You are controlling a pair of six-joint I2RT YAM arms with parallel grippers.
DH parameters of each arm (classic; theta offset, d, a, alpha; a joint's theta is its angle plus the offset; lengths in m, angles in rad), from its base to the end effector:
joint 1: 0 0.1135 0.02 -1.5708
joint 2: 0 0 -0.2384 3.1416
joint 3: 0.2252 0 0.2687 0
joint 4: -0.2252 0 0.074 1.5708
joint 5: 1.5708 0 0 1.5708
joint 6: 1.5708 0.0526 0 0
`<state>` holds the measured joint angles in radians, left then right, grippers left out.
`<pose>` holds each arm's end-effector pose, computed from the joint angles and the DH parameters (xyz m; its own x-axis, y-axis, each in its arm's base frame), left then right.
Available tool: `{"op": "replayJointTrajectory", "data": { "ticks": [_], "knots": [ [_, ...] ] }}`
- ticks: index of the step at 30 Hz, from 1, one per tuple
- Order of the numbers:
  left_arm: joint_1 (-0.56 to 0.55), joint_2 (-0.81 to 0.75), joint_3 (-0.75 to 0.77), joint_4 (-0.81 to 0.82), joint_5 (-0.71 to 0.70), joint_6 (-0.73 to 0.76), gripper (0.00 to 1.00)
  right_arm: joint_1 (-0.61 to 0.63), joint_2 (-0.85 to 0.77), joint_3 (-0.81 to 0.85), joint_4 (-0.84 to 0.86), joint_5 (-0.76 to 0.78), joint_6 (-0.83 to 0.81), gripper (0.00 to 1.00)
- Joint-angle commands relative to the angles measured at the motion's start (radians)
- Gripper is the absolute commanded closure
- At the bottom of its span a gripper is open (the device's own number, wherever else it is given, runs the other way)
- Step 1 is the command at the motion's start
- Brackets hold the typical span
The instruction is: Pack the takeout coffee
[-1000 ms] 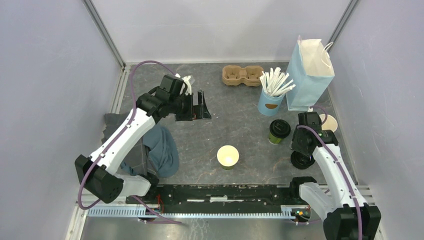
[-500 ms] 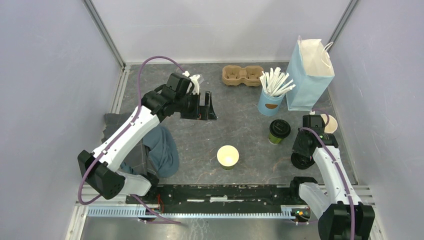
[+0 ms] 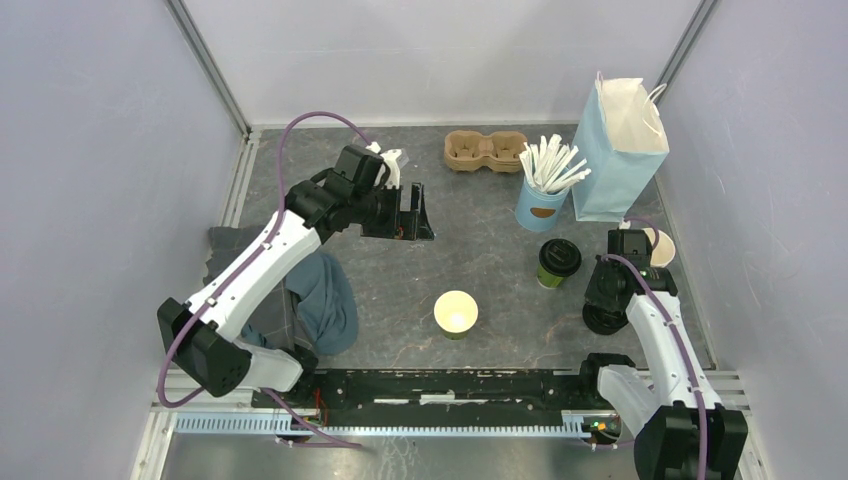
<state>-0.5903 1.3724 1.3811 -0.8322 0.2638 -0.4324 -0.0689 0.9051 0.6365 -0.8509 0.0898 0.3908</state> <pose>0.2576 -0.1891 0.3180 -0.8402 0.0760 -0.5370 0.3662 0.8097 -0.4585 0.1955 -0.0182 0.1756 -0.7891 0.4348 -0.4340 0.4415 0.8926 0.0915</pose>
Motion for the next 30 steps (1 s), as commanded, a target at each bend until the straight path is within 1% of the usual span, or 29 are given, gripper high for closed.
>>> {"op": "replayJointTrajectory", "data": {
  "ticks": [1, 2, 5, 9, 12, 15, 23, 26, 30],
  "knots": [
    [0.003, 0.005, 0.039, 0.007, 0.004, 0.043, 0.0, -0.009, -0.005, -0.012, 0.025, -0.002, -0.014, 0.79],
    [0.001, 0.005, 0.038, 0.007, 0.003, 0.044, 0.0, -0.01, -0.006, -0.014, 0.025, -0.001, -0.014, 0.77],
    [0.002, 0.004, 0.036, 0.008, 0.004, 0.044, 0.0, -0.011, -0.006, -0.02, 0.026, -0.001, -0.017, 0.76],
    [0.001, 0.002, 0.037, 0.007, 0.006, 0.044, 0.0, -0.015, -0.009, -0.02, 0.026, -0.002, -0.018, 0.8],
    [0.003, 0.0, 0.036, 0.008, 0.006, 0.044, 0.0, -0.016, -0.012, -0.004, 0.012, 0.001, -0.021, 0.81],
    [0.001, 0.003, 0.037, 0.008, 0.01, 0.043, 0.0, -0.016, -0.017, 0.011, 0.0, 0.004, -0.024, 0.76],
    [0.002, -0.002, 0.032, 0.011, 0.015, 0.042, 0.0, -0.017, -0.02, 0.005, 0.01, -0.012, -0.014, 0.78],
    [0.002, 0.0, 0.034, 0.01, 0.018, 0.043, 0.0, -0.018, -0.018, 0.006, 0.009, -0.022, -0.01, 0.72],
    [0.001, 0.002, 0.034, 0.012, 0.021, 0.04, 0.0, -0.021, -0.02, 0.014, 0.008, -0.031, -0.009, 0.72]
  ]
}}
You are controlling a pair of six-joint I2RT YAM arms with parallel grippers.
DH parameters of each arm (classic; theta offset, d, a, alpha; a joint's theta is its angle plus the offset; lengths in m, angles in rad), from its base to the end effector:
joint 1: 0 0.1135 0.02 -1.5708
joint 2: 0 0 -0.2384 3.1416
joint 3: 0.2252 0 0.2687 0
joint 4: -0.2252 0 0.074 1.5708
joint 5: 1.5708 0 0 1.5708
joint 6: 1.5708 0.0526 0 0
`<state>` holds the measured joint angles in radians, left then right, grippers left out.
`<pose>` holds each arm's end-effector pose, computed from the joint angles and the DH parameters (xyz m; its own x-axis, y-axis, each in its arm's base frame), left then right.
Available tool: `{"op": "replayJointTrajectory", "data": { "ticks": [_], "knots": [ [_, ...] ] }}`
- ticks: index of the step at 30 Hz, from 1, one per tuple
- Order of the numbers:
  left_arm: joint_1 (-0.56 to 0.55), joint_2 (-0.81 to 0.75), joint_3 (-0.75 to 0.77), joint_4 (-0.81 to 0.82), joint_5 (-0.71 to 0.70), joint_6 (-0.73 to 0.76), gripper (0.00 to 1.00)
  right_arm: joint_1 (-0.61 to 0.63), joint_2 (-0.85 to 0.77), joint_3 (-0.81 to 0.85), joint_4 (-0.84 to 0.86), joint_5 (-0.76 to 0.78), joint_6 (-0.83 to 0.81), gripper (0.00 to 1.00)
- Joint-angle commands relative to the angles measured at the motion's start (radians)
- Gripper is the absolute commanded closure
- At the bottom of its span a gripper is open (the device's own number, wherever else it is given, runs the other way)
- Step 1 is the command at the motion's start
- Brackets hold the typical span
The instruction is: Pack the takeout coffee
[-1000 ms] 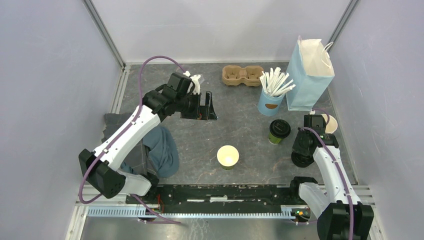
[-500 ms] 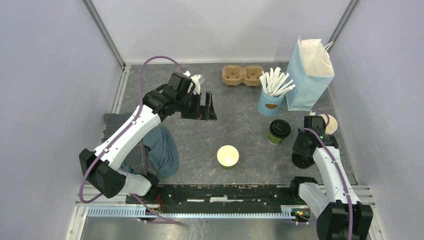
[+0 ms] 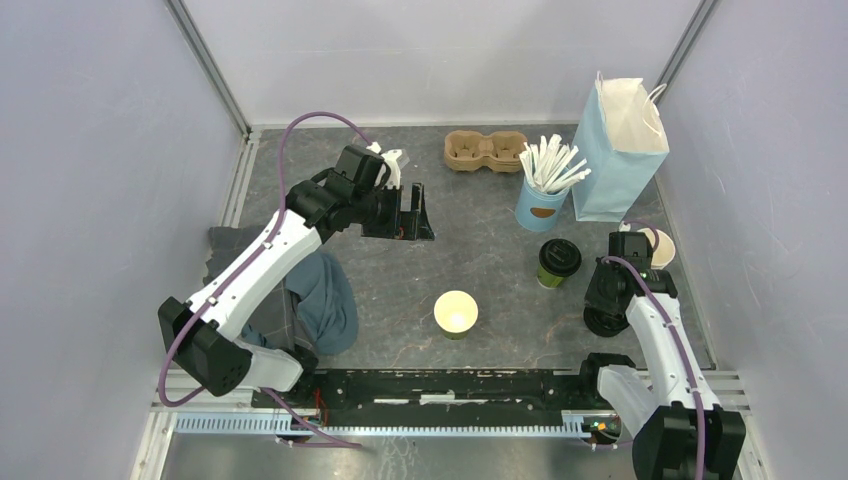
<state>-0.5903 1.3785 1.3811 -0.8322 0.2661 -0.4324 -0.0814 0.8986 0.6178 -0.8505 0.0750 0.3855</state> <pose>0.2585 -0.1898 0.3162 -0.8433 0.0783 -0.5317 0.3647 0.8101 -0.4591 0.1927 -0.0197 0.1707 -0.7933 0.4409 -0.4198 0.4437 0.8909 0.0972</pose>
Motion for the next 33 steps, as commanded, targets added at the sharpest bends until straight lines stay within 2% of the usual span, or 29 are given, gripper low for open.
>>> {"op": "replayJointTrajectory", "data": {
  "ticks": [1, 26, 33],
  "knots": [
    [0.001, -0.005, 0.034, 0.012, 0.019, 0.041, 0.0, -0.009, -0.012, 0.034, 0.006, -0.018, -0.005, 0.72],
    [0.0, -0.007, 0.033, 0.013, 0.031, 0.038, 0.0, -0.02, -0.036, 0.043, -0.026, -0.049, -0.017, 0.77],
    [0.001, -0.009, 0.03, 0.015, 0.036, 0.037, 0.0, -0.021, -0.042, 0.041, -0.027, -0.058, -0.019, 0.83]
  ]
}}
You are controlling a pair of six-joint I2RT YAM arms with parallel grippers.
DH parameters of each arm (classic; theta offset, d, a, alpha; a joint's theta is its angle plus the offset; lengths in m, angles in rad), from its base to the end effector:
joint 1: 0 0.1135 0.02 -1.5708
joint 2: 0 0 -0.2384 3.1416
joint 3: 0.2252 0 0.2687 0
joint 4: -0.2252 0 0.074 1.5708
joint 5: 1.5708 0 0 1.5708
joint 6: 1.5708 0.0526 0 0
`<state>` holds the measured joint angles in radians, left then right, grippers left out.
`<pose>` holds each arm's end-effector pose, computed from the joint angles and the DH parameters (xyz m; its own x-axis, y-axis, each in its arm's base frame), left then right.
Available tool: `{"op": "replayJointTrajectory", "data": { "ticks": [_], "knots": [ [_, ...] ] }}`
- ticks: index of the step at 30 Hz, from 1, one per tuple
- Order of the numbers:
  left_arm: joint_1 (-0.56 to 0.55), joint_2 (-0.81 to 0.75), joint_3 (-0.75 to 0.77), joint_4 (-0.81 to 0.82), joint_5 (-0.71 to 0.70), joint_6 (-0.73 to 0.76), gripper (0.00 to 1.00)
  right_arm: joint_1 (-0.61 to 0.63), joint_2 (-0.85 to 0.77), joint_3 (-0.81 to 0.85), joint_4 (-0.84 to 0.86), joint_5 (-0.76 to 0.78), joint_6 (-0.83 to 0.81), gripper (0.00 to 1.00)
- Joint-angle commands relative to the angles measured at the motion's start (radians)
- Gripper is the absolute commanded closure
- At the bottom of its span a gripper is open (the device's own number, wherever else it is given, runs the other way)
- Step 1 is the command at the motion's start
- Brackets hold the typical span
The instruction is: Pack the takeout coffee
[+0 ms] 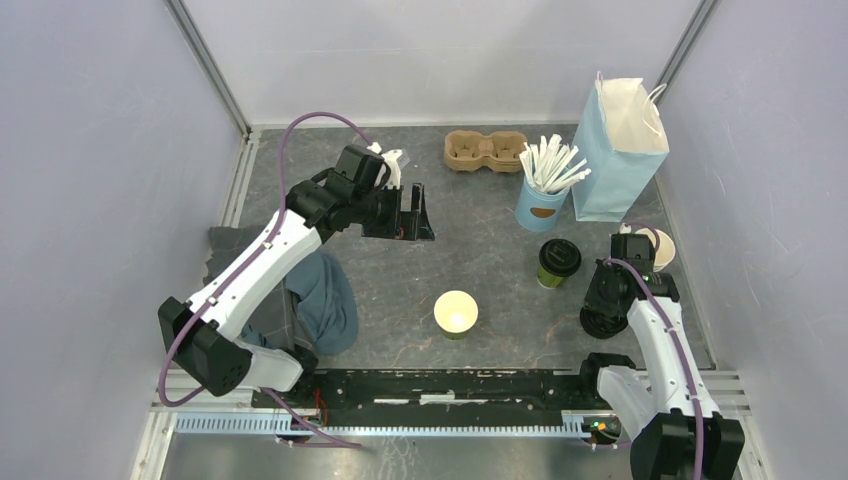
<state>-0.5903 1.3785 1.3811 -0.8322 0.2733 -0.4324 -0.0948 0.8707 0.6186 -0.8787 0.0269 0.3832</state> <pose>0.2582 -0.1901 0.3162 -0.8445 0.0801 -0.5296 0.3673 0.8063 -0.4637 0.1879 -0.0193 0.1741 -0.7957 0.4511 -0.4041 0.4351 0.8899 0.1367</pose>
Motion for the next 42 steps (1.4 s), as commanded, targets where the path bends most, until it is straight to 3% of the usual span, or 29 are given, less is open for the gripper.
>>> {"op": "replayJointTrajectory", "data": {
  "ticks": [1, 8, 15, 42],
  "knots": [
    [0.0, -0.009, 0.03, 0.015, 0.028, 0.036, 0.0, -0.008, -0.014, 0.038, 0.004, -0.013, -0.016, 0.85],
    [0.001, -0.01, 0.029, 0.016, 0.03, 0.036, 0.0, -0.008, -0.014, 0.054, -0.007, -0.007, -0.022, 1.0],
    [0.0, -0.007, 0.032, 0.015, 0.032, 0.037, 0.0, -0.008, -0.023, 0.122, -0.081, 0.019, -0.045, 1.0],
    [0.001, 0.01, 0.035, 0.019, 0.042, 0.033, 0.0, -0.008, 0.056, 0.057, 0.022, -0.071, -0.121, 0.81]
  ]
}}
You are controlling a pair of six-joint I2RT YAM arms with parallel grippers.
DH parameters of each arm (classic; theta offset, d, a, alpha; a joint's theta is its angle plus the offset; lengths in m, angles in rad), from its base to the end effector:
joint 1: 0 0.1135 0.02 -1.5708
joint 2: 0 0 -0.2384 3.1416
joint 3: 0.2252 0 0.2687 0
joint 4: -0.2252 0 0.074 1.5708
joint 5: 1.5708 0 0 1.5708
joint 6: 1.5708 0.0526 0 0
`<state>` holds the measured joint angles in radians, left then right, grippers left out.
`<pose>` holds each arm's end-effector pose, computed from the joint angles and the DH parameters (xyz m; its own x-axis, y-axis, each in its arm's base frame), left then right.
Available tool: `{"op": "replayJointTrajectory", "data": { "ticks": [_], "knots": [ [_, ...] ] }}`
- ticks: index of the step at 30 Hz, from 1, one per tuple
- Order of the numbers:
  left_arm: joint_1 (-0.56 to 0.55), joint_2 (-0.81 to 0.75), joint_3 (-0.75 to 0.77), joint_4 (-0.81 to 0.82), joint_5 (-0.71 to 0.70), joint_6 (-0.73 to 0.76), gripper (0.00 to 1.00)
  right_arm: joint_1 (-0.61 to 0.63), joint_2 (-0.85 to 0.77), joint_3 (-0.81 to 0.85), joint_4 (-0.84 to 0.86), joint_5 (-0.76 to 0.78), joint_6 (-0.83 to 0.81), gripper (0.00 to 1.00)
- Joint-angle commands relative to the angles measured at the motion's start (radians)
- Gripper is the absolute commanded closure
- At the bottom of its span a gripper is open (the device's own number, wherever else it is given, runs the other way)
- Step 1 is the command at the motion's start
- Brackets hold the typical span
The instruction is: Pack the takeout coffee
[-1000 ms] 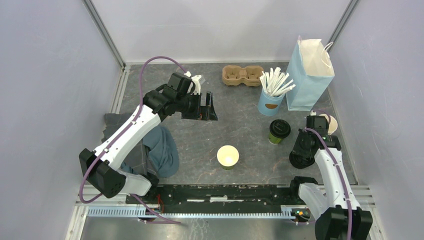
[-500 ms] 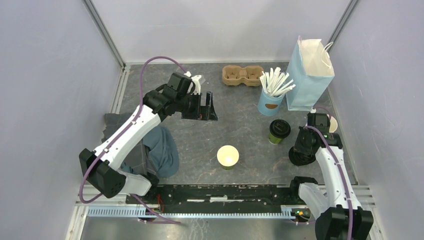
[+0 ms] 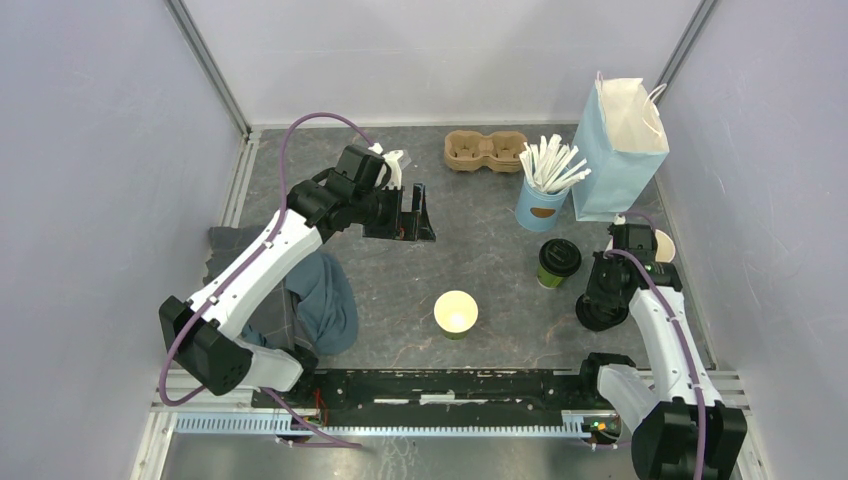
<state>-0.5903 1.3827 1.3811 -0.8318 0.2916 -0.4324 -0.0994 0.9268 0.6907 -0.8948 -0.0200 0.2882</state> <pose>0.2583 -0.1913 0.3152 -0.8490 0.0858 -0.5213 0.3722 0.7974 -0.4750 0.1986 -0.0187 0.1867 -0.8374 0.3691 -0.4031 0.3429 0.9291 0.1384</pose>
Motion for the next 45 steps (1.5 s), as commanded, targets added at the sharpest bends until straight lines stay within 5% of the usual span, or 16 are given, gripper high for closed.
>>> {"op": "replayJointTrajectory", "data": {
  "ticks": [1, 13, 28, 45],
  "knots": [
    [0.001, 0.006, 0.035, 0.019, 0.024, 0.034, 0.0, -0.003, 0.001, -0.019, 0.039, -0.028, -0.025, 0.8],
    [0.001, 0.004, 0.034, 0.017, 0.023, 0.033, 0.0, -0.003, -0.003, -0.035, 0.055, -0.05, -0.012, 0.75],
    [0.001, -0.001, 0.032, 0.017, 0.025, 0.034, 0.0, -0.003, -0.012, -0.012, 0.043, -0.051, -0.007, 0.9],
    [0.003, 0.008, 0.037, 0.018, 0.027, 0.019, 0.0, -0.003, -0.043, 0.174, -0.074, -0.041, -0.04, 0.93]
  ]
}}
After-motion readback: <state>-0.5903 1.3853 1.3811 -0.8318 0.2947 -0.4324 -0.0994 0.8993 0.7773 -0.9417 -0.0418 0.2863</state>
